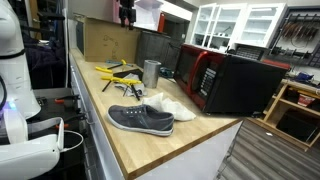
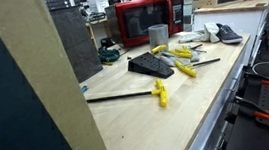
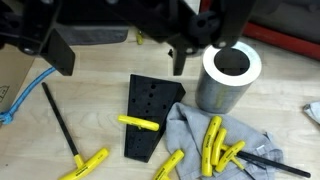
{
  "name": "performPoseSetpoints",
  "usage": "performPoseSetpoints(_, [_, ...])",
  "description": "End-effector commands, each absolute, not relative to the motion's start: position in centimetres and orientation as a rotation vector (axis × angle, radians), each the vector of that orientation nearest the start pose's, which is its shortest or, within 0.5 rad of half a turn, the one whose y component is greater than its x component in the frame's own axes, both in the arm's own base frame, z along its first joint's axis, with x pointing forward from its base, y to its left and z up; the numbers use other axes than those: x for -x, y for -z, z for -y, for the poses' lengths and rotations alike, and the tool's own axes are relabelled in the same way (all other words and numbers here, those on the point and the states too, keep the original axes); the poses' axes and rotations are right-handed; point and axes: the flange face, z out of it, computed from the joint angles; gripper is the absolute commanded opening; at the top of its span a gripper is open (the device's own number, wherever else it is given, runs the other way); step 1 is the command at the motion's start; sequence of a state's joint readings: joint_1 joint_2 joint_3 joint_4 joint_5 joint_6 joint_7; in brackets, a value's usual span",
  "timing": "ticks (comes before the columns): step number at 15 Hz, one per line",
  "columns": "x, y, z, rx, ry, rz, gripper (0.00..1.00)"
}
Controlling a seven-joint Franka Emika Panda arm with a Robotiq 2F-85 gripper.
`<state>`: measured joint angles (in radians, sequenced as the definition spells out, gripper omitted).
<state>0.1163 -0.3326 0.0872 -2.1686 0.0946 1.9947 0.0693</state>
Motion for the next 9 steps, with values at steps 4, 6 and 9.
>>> performPoseSetpoints(4, [-45.69,-55.07,-10.12,3.047,0.240,0.055,1.00])
performPoseSetpoints(6, [-45.71,-55.04,-10.10,3.047,0.239,0.056,1.00])
performPoseSetpoints(9, [-45.75,-54.95,-10.12,3.048,0.236,0.057,1.00])
